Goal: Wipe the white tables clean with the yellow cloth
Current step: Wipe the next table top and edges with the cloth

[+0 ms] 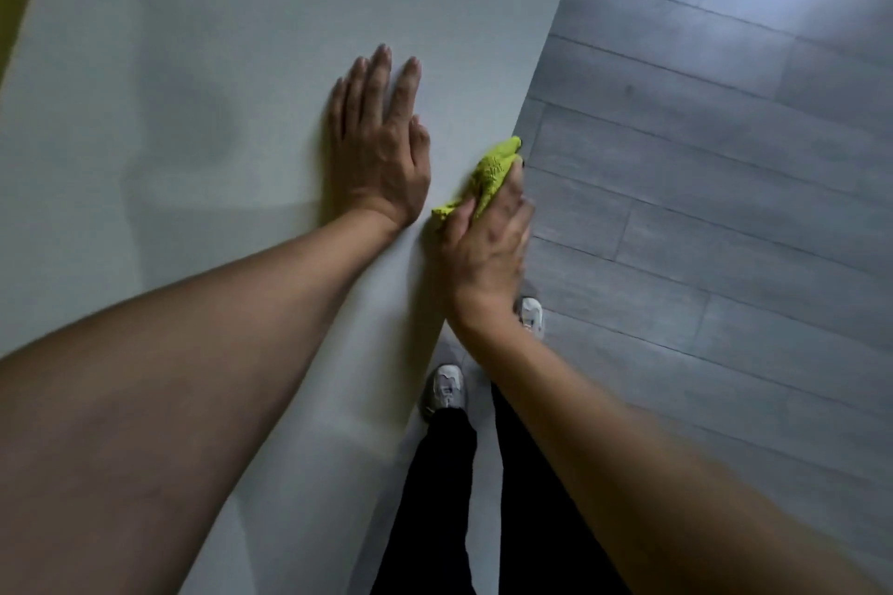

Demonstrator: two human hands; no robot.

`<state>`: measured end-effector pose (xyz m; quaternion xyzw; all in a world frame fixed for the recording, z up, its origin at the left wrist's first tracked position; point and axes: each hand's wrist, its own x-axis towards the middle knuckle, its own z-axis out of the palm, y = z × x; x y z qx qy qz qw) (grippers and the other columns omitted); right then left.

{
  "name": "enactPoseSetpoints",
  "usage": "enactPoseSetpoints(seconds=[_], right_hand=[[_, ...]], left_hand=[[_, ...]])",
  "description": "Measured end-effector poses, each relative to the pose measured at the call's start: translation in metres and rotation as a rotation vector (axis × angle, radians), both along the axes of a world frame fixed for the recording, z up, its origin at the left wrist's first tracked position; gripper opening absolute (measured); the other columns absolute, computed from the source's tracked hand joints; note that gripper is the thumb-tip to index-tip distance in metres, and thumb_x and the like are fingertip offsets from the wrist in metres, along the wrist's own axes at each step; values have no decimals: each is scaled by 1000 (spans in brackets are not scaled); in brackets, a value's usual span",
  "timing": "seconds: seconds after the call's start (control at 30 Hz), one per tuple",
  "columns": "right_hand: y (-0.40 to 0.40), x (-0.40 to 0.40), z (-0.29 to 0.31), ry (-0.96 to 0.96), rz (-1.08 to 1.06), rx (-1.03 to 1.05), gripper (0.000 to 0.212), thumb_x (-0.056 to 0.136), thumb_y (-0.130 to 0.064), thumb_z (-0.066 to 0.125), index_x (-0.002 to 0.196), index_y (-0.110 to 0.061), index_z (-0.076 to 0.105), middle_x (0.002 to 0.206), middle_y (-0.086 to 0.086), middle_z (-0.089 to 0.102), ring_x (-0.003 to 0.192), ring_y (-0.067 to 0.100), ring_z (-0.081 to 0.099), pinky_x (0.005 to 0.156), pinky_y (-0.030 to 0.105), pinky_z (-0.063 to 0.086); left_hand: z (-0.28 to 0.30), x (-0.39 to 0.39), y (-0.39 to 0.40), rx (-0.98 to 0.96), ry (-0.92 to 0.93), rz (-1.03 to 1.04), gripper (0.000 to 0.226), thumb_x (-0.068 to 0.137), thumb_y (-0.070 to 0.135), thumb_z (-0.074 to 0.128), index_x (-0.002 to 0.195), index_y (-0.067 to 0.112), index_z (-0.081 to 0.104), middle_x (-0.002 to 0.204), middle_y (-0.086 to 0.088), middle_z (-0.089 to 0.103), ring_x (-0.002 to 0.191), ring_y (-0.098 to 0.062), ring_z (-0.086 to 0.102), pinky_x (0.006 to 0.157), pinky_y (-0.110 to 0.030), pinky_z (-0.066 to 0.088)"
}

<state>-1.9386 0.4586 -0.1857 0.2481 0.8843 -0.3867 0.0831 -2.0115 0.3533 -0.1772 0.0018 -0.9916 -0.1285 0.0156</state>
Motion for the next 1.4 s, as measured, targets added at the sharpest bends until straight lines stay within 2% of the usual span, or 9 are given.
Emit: enactPoseSetpoints(seconds=[0.2,0.4,0.47,0.57,0.8,0.9,1.1,1.27,1.4], right_hand=[[8,-38,6,62,-20,18,62,103,-38,39,158,-18,18,140,18,42,124,39,48,100,48,40],[23,-86,7,62,-9,91,61,103,-43,35,157,-19,20,134,12,45,120,31,53,96,39,44],[21,-78,8,81,-6,93,60,103,-42,35,157,-19,20,134,11,46,119,28,53,93,35,42],[7,-35,11,48,-14,79,60,103,-38,37,157,-16,21,137,14,44,123,33,50,98,40,44],[-52,167,17,26,-25,-42,63,102,-26,46,158,-14,20,144,20,42,127,37,45,103,46,37],[-61,201,15,17,-10,-20,64,101,-25,47,158,-14,21,139,19,45,124,35,44,99,46,39],[-50,144,7,39,-57,14,62,101,-30,45,158,-15,22,138,20,44,121,41,49,96,47,41],[-17,50,0,36,0,92,62,102,-40,38,157,-17,19,137,16,44,122,35,50,96,42,41],[-8,21,3,32,10,110,62,102,-42,36,157,-20,17,136,12,43,124,30,49,97,43,42]], left_hand=[[1,38,-14,51,19,-39,58,100,20,42,158,11,40,166,-16,31,155,-35,29,128,-44,16],[4,202,-66,30,49,35,57,101,24,42,156,9,42,165,-17,35,152,-36,34,125,-49,25],[6,261,-83,11,21,112,57,103,27,39,156,9,43,165,-17,35,152,-37,33,124,-51,27],[5,319,-100,-9,-27,109,58,103,30,36,158,10,40,167,-15,30,155,-35,27,124,-55,26],[-1,328,-104,-33,-32,111,64,99,33,37,159,11,38,168,-14,30,155,-37,27,124,-57,23],[-1,328,-105,-40,-24,107,64,99,34,35,159,11,38,168,-14,30,155,-37,27,125,-56,22],[-3,327,-103,-49,-1,118,64,99,33,37,159,11,38,168,-14,30,156,-36,26,126,-54,21],[-2,326,-102,-57,28,122,64,98,32,38,158,11,40,167,-14,32,155,-36,28,126,-53,21],[-1,325,-102,-48,43,122,64,98,32,37,158,11,40,167,-14,32,155,-35,29,126,-53,22]])
